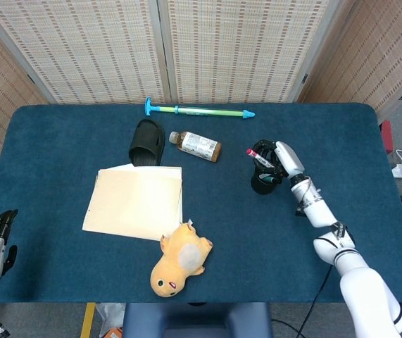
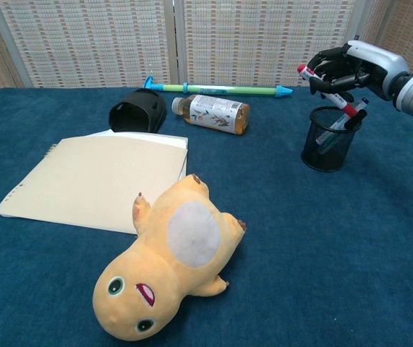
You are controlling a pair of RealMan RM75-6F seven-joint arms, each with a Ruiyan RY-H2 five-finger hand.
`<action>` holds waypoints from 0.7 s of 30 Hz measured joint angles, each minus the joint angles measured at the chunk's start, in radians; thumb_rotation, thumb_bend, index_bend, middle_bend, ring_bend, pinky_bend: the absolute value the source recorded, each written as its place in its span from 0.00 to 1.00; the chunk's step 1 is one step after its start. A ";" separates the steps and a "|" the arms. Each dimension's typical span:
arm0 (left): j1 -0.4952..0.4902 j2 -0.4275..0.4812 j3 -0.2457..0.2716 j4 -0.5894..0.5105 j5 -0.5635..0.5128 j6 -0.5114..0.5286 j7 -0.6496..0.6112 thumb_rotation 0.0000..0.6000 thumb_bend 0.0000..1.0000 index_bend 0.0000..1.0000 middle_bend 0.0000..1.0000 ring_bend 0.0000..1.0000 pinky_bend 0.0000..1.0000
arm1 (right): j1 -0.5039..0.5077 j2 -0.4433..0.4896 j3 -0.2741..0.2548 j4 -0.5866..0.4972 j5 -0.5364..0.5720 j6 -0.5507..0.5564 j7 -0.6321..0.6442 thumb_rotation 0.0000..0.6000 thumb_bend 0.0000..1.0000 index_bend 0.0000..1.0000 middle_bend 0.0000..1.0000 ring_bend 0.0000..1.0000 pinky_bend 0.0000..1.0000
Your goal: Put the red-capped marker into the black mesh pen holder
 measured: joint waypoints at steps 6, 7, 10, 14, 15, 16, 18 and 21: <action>-0.002 -0.002 -0.004 0.004 -0.014 -0.007 0.003 1.00 0.43 0.09 0.10 0.23 0.46 | 0.026 -0.029 -0.002 0.039 0.003 -0.030 0.035 1.00 0.55 0.80 0.61 0.56 0.73; -0.003 -0.003 -0.005 0.004 -0.018 -0.010 0.003 1.00 0.43 0.09 0.10 0.23 0.46 | 0.029 -0.033 -0.003 0.046 0.003 -0.035 0.037 1.00 0.55 0.80 0.61 0.56 0.73; -0.005 -0.004 -0.007 0.006 -0.025 -0.015 0.003 1.00 0.43 0.09 0.10 0.23 0.46 | 0.038 -0.044 -0.007 0.063 0.003 -0.048 0.044 1.00 0.55 0.80 0.61 0.56 0.73; -0.006 -0.005 -0.008 0.008 -0.028 -0.018 0.004 1.00 0.43 0.09 0.10 0.23 0.46 | 0.039 -0.057 -0.015 0.084 0.000 -0.057 0.040 1.00 0.55 0.80 0.61 0.56 0.73; -0.007 -0.005 -0.008 0.008 -0.028 -0.018 0.004 1.00 0.43 0.09 0.10 0.23 0.46 | 0.039 -0.060 -0.017 0.089 0.000 -0.060 0.036 1.00 0.55 0.80 0.61 0.55 0.73; -0.006 -0.005 -0.008 0.009 -0.028 -0.018 0.006 1.00 0.43 0.09 0.10 0.23 0.46 | 0.039 -0.063 -0.017 0.094 0.000 -0.062 0.031 1.00 0.55 0.80 0.61 0.55 0.73; -0.006 -0.006 -0.008 0.009 -0.029 -0.016 0.007 1.00 0.43 0.09 0.10 0.23 0.46 | 0.041 -0.072 -0.017 0.105 0.003 -0.066 0.022 1.00 0.55 0.79 0.61 0.55 0.73; -0.007 -0.006 -0.008 0.009 -0.029 -0.018 0.005 1.00 0.43 0.09 0.10 0.23 0.46 | 0.044 -0.076 -0.016 0.107 0.007 -0.069 0.027 1.00 0.55 0.79 0.61 0.55 0.73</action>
